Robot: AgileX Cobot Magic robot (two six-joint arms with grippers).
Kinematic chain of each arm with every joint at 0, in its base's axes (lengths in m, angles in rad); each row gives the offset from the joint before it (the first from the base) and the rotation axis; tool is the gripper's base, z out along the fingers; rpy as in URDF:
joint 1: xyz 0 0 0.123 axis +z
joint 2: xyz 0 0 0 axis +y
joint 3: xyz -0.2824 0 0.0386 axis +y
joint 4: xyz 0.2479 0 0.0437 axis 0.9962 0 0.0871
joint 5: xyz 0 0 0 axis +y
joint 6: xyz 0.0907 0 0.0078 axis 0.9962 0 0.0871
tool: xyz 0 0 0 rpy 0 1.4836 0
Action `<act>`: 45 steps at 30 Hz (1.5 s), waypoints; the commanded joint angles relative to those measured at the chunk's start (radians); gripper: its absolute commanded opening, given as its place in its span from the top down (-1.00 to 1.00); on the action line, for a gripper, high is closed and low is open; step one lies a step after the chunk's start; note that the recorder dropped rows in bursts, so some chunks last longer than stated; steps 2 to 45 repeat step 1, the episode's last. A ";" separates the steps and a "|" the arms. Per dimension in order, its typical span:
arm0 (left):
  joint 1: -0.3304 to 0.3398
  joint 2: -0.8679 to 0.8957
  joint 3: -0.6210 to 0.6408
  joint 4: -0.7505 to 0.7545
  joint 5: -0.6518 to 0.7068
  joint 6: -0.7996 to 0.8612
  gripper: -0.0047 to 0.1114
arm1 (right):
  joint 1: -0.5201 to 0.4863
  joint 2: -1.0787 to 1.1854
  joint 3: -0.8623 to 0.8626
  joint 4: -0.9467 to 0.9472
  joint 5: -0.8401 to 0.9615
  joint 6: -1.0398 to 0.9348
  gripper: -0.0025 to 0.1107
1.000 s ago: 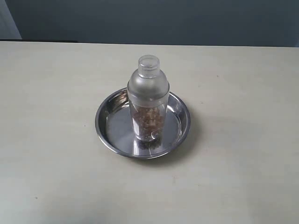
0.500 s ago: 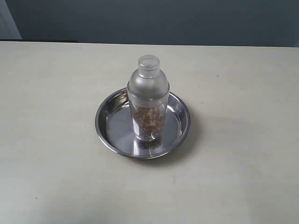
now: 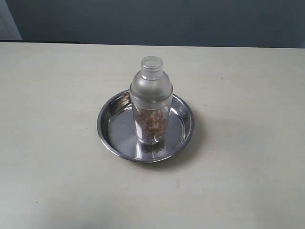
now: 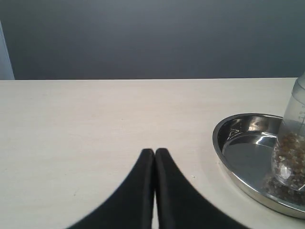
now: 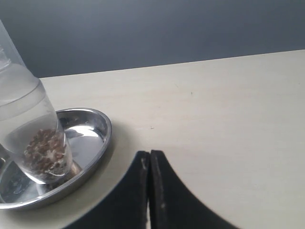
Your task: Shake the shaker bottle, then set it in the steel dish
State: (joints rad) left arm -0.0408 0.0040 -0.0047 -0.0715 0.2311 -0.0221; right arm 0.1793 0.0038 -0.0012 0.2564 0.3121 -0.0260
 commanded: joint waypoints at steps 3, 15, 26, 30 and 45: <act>0.000 -0.004 0.005 0.005 -0.005 0.001 0.91 | 0.002 -0.004 0.001 0.003 -0.006 0.000 0.97; 0.000 -0.004 0.005 0.005 -0.005 0.001 0.91 | 0.002 -0.004 0.001 0.003 -0.006 0.000 0.97; 0.000 -0.004 0.005 0.005 -0.005 0.001 0.91 | 0.002 -0.004 0.001 0.003 -0.006 0.000 0.97; 0.000 -0.004 0.005 0.005 -0.005 0.001 0.91 | 0.002 -0.004 0.001 0.003 -0.006 0.000 0.97; 0.000 -0.004 0.005 0.005 -0.005 0.001 0.91 | 0.002 -0.004 0.001 0.003 -0.006 0.000 0.97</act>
